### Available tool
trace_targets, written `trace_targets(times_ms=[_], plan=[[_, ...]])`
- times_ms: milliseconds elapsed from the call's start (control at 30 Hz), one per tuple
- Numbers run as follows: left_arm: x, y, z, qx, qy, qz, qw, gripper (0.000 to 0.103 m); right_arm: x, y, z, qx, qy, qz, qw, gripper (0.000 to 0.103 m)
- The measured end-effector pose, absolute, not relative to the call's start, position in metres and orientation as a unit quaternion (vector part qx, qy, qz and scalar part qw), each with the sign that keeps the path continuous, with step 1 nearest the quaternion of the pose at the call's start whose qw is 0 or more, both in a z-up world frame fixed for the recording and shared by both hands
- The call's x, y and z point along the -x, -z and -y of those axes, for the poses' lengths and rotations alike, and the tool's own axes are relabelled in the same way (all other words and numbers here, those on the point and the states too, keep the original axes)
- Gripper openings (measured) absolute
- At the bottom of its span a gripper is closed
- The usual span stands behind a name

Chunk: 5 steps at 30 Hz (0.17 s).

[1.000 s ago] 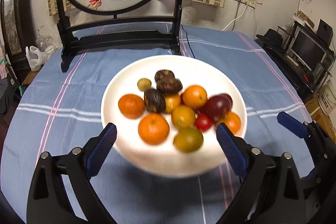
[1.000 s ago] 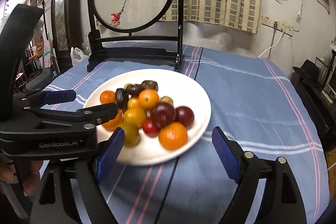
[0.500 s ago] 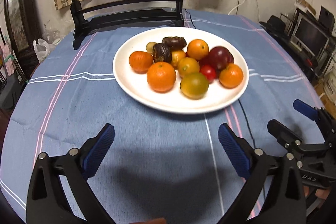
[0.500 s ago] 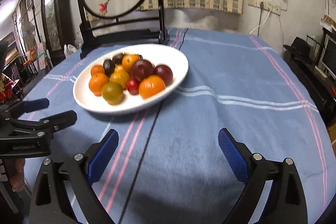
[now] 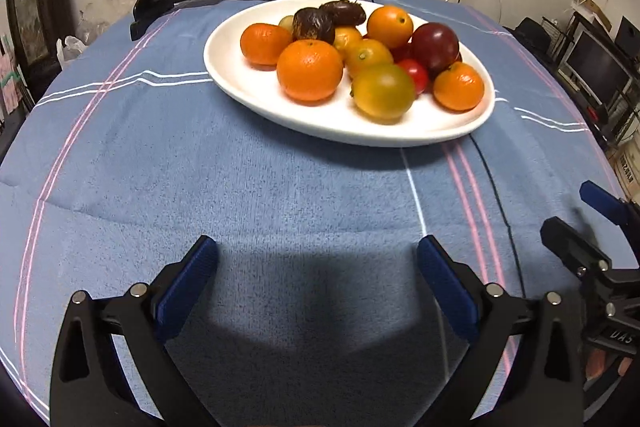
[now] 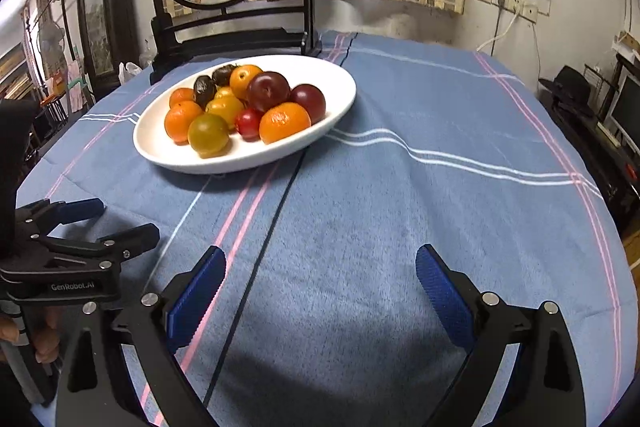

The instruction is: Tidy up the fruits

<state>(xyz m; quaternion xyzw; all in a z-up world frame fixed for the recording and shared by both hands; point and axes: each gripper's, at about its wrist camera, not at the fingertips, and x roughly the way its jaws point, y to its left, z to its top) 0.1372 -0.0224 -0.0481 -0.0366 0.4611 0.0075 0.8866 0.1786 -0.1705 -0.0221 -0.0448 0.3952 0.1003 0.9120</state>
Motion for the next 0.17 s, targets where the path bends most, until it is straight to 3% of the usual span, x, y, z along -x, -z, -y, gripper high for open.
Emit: trace_targets(times_ms=[167], plan=[[-0.1392,0.0526,0.0294,0.011,-0.013,-0.465,0.885,0.099,-0.1776,0.0284,0.1767,0.038,-0.09,-0.409,0.907,0.097]])
